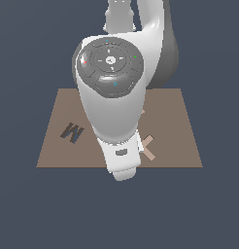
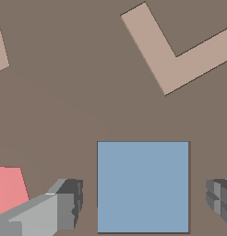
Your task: Insert a designated object into the corresponding slot on a board.
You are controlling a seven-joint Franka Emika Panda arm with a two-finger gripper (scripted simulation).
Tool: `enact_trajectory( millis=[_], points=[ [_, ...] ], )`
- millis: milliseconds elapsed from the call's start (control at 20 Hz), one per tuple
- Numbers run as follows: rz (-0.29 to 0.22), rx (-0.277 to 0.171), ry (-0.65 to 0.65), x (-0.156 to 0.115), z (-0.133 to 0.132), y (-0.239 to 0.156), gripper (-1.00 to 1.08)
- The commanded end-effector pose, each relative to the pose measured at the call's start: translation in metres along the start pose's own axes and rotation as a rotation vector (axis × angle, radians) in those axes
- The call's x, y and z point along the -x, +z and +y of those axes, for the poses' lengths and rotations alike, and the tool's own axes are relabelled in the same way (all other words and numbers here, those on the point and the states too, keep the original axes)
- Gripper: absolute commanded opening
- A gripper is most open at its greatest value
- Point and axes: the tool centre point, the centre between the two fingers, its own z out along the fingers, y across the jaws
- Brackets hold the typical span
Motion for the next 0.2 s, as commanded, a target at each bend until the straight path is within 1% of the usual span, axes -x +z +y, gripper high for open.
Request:
enact_trajectory(
  millis=[0, 150],
  points=[
    [0.0, 0.0, 0.0, 0.0, 0.0001, -0.0001, 1.0],
    [0.0, 0.0, 0.0, 0.0, 0.0001, -0.0001, 1.0]
  ],
)
